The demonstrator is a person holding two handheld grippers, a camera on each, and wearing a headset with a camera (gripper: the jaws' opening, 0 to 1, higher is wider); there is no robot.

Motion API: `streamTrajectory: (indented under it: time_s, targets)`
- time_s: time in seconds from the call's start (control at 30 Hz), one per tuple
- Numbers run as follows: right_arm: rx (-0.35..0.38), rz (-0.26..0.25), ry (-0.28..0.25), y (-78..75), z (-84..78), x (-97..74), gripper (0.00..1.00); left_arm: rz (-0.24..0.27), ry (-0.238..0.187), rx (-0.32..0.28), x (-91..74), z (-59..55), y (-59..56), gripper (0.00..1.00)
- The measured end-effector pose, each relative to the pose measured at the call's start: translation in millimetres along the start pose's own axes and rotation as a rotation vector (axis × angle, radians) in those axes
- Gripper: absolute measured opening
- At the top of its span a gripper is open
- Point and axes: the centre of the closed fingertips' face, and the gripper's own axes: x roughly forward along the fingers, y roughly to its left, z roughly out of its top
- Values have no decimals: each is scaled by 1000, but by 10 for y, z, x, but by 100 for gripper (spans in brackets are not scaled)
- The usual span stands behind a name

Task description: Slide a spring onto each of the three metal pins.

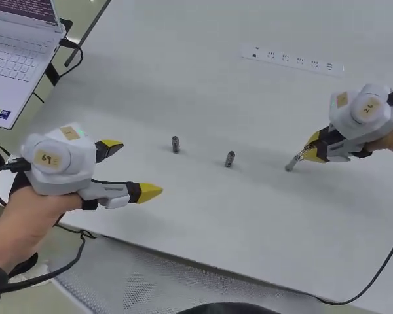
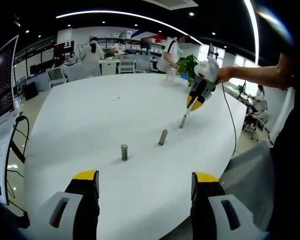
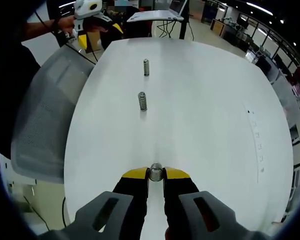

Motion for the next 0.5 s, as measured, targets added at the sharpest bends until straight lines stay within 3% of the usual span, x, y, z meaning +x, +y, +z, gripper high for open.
streamTrajectory:
  time_s: [0.5]
  targets:
    - [-17, 9, 27, -38, -40, 89, 9, 9, 4, -11, -25, -31, 31, 71]
